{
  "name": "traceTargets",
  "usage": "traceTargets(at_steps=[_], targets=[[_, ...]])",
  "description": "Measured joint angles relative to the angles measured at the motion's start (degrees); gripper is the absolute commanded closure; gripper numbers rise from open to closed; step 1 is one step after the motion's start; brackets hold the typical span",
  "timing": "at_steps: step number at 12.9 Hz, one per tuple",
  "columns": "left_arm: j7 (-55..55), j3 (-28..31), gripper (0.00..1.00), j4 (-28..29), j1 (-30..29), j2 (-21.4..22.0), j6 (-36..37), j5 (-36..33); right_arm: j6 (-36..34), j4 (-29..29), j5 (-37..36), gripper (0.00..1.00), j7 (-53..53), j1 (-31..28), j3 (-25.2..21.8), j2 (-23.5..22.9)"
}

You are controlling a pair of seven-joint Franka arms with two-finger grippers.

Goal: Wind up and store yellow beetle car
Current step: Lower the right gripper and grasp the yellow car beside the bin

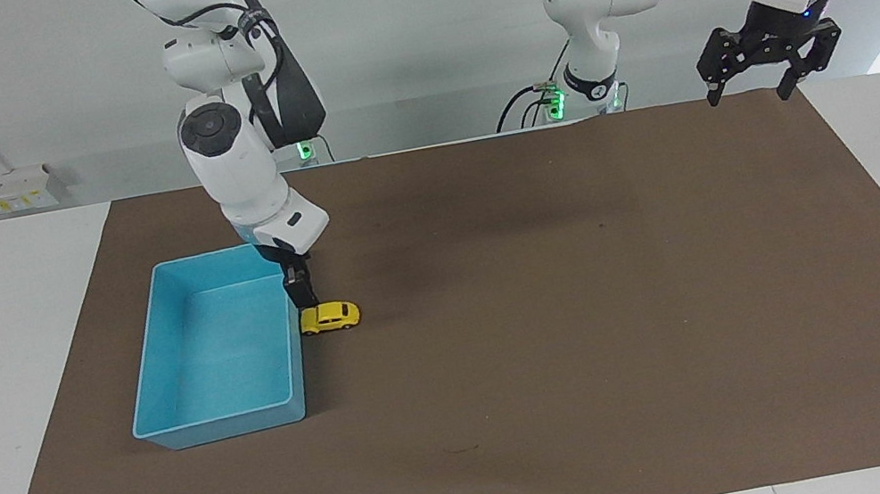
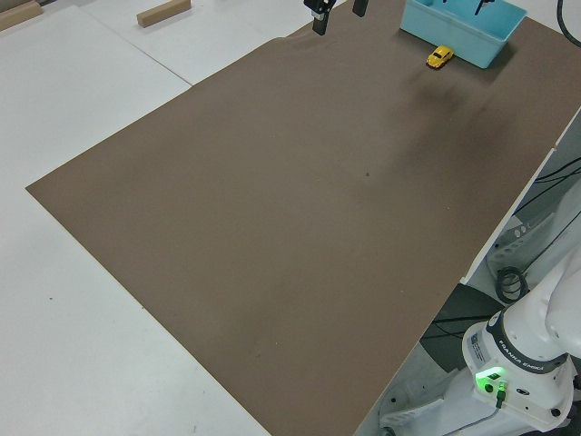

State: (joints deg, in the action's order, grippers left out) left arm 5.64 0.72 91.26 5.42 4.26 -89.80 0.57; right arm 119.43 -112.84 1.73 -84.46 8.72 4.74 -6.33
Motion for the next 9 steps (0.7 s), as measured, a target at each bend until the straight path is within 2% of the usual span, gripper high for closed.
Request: traceTargets(at_steps=[9], targets=[[0.0, 0.0, 0.0, 0.0, 0.0, 0.0, 0.01, 0.0, 9.17, -4.36, 0.0, 0.0, 0.0, 0.47, 0.05, -3.98]])
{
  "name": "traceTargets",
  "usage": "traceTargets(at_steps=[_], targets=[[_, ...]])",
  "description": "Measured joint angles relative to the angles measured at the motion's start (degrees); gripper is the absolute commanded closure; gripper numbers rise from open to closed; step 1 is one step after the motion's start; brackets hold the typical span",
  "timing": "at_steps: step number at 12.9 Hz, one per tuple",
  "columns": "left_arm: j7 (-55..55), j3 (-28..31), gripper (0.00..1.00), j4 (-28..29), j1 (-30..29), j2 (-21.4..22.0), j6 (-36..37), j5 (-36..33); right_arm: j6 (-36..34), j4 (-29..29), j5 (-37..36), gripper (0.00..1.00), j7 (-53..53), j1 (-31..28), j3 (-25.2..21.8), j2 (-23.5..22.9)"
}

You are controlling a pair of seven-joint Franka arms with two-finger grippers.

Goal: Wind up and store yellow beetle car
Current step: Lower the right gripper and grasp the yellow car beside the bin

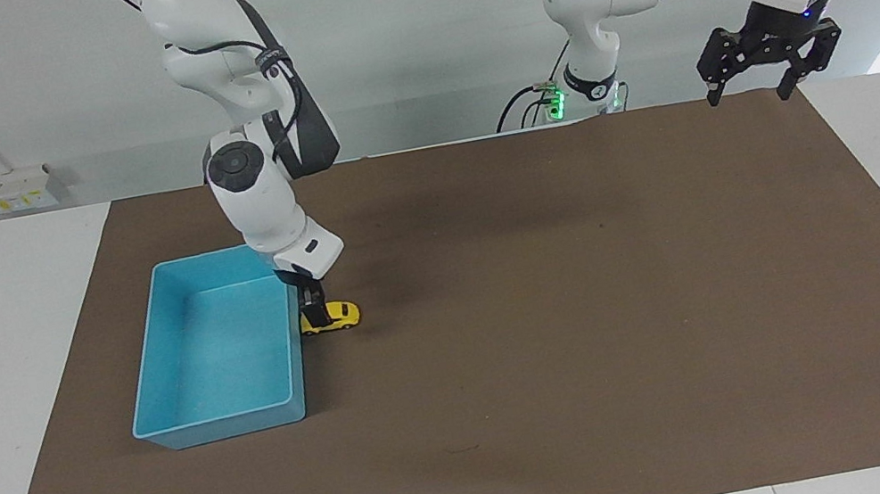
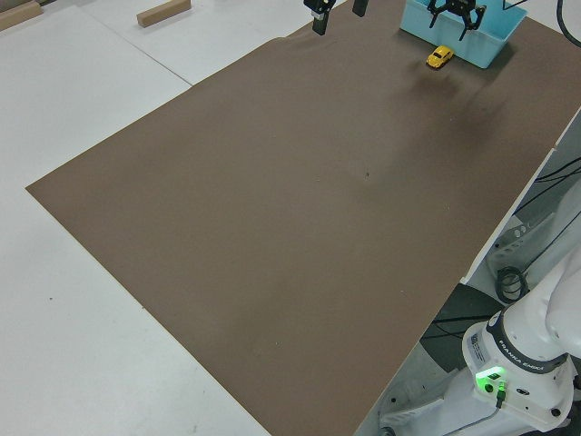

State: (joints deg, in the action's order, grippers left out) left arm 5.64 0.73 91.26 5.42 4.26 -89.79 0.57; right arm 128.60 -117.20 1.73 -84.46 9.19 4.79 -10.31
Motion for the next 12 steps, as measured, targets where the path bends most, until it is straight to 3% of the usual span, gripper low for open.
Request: traceTargets(at_steps=[12], targets=[[0.0, 0.0, 0.0, 0.0, 0.0, 0.0, 0.02, 0.0, 6.04, -2.06, 0.0, 0.0, 0.47, 0.24, -0.03, -3.12]])
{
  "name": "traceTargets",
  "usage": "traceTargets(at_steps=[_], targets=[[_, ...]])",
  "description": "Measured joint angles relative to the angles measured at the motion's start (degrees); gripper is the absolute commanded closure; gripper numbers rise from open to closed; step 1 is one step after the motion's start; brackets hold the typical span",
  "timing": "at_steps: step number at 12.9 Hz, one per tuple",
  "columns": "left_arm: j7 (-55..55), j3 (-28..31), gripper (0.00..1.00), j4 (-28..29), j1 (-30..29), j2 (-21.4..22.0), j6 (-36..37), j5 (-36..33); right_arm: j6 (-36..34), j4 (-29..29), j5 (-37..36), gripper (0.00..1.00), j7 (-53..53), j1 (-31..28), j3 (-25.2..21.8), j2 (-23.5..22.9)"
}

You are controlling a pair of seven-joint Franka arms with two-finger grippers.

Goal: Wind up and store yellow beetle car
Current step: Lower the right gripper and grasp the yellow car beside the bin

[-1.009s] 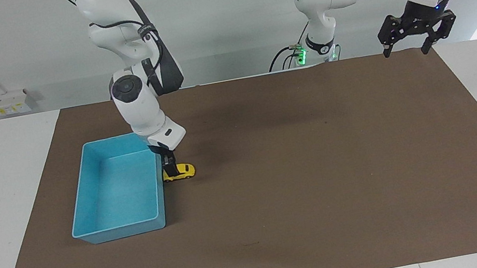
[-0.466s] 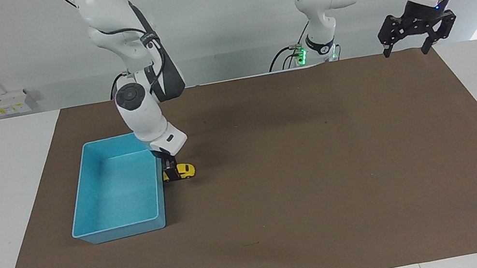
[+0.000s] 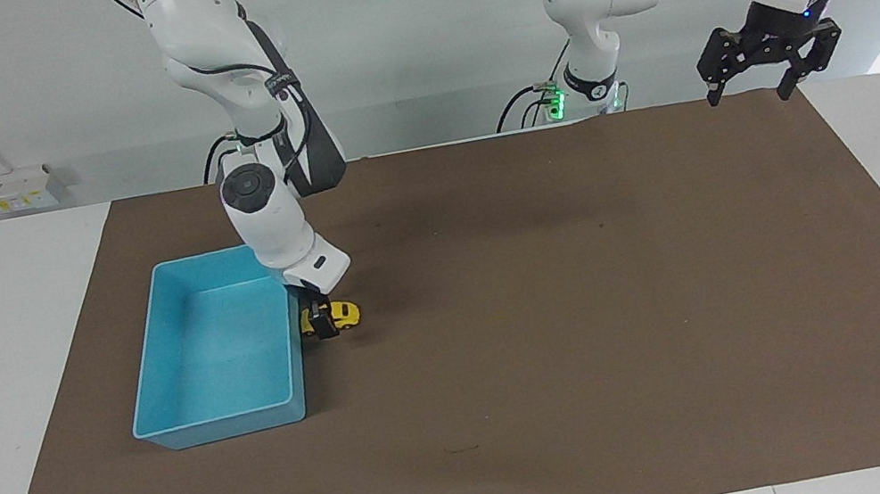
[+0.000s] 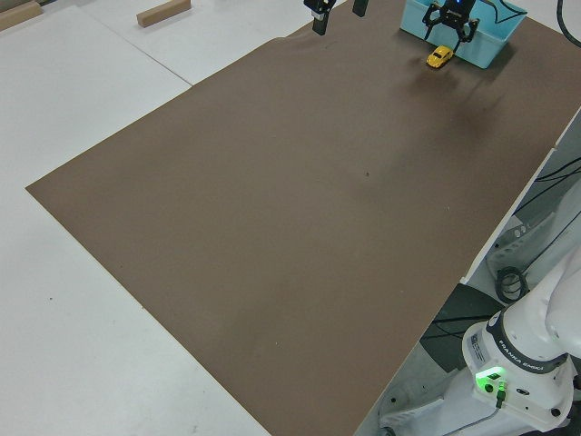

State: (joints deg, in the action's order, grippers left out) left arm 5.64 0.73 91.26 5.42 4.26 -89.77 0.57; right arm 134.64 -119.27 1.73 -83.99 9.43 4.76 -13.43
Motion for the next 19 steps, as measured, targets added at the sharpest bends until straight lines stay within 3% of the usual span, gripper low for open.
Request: traceTargets(at_steps=[7, 10, 12, 13, 16, 19], targets=[[0.0, 0.0, 0.0, 0.0, 0.0, 0.0, 0.01, 0.0, 1.22, -1.45, 0.0, 0.0, 0.0, 1.04, 0.07, -0.71], [0.0, 0.0, 0.0, 0.0, 0.0, 0.0, 0.02, 0.0, 1.22, -1.79, 0.0, 0.12, 0.0, 1.06, 0.07, -0.71], [0.0, 0.0, 0.0, 0.0, 0.0, 0.0, 0.02, 0.0, 1.22, -1.87, 0.0, 0.28, 0.0, 1.06, 0.07, -0.71], [0.0, 0.0, 0.0, 0.0, 0.0, 0.0, 0.02, 0.0, 1.23, -1.87, 0.0, 0.65, 0.0, 1.06, 0.07, -0.71], [0.0, 0.01, 0.0, 0.0, 0.0, 0.0, 0.02, 0.0, 1.27, -1.77, -0.01, 0.93, 0.0, 1.06, 0.07, -0.65], [0.0, 0.01, 0.0, 0.0, 0.0, 0.0, 0.02, 0.0, 1.19, -1.44, -0.01, 0.98, 0.0, 1.43, 0.07, -0.63]])
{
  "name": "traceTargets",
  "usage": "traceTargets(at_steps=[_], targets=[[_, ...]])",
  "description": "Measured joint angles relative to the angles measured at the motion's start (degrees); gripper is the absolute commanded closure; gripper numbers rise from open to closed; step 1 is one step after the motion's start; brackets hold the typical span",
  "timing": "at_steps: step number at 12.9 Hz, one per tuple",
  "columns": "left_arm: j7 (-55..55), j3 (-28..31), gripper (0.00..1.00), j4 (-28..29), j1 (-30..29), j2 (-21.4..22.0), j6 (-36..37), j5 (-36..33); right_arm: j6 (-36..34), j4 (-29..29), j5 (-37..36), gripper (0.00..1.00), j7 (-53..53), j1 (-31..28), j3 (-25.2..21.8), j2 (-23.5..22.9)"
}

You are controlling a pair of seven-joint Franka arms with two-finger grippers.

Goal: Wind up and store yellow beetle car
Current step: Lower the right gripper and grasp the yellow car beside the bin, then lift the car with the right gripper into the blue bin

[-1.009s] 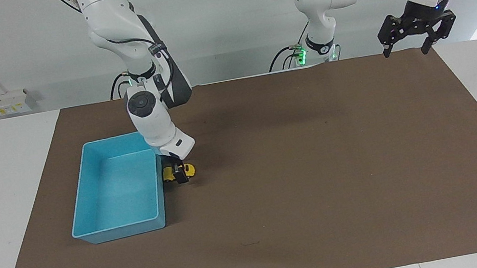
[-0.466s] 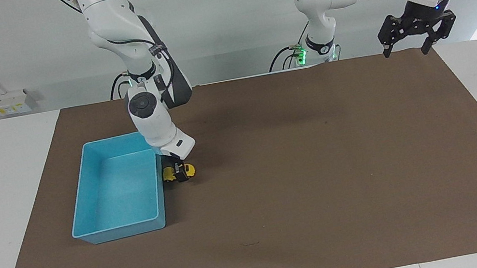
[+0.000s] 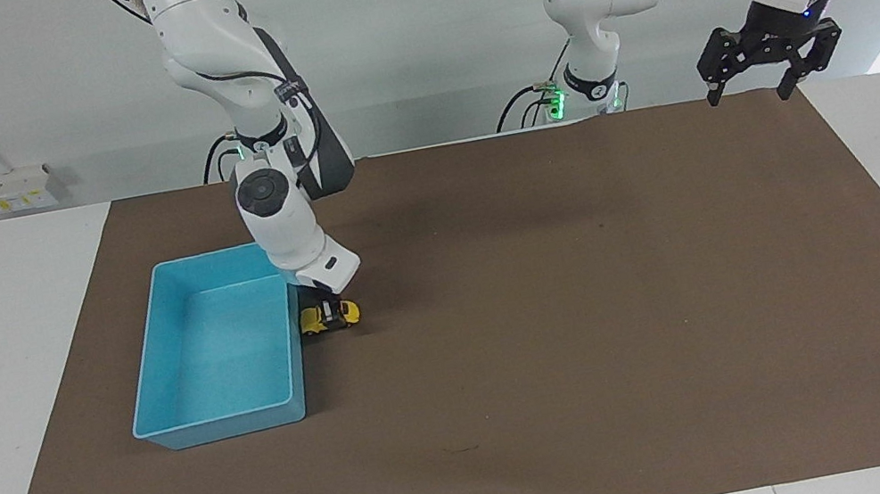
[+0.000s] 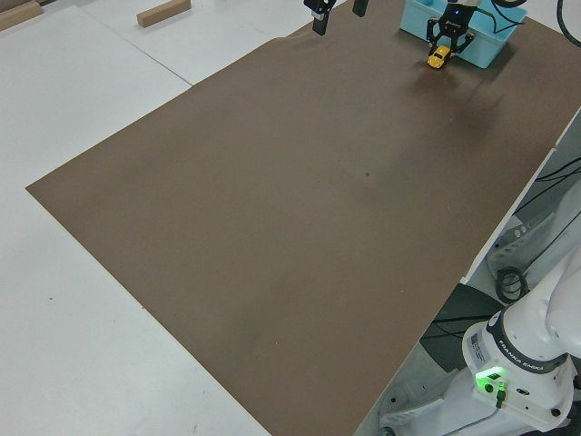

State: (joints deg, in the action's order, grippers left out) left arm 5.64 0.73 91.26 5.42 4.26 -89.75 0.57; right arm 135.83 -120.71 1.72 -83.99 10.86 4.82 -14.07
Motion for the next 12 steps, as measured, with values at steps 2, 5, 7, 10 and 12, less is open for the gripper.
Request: traceTargets(at_steps=[2, 5, 7, 10, 12], targets=[[0.0, 0.0, 0.0, 0.0, 0.0, 0.0, 0.0, 0.0, -1.46, 1.66, 0.0, 0.98, 0.75, 0.82, 0.04, 0.03], [0.0, 0.0, 0.0, 0.0, 0.0, 0.0, 0.0, 0.0, -3.18, 4.83, 0.04, 0.98, 2.99, 1.63, 0.06, 0.09], [0.0, 0.0, 0.0, 0.0, 0.0, 0.0, 0.0, 0.0, -3.51, 6.88, 0.08, 0.98, 4.83, 2.58, 0.1, 0.1], [0.0, 0.0, 0.0, 0.0, 0.0, 0.0, 0.0, 0.0, -6.21, 9.68, 0.08, 0.98, 6.28, 3.43, 0.12, 0.12], [0.0, 0.0, 0.0, 0.0, 0.0, 0.0, 0.0, 0.0, -9.23, 11.27, 0.08, 0.98, 6.28, 3.42, 0.05, 0.22]])
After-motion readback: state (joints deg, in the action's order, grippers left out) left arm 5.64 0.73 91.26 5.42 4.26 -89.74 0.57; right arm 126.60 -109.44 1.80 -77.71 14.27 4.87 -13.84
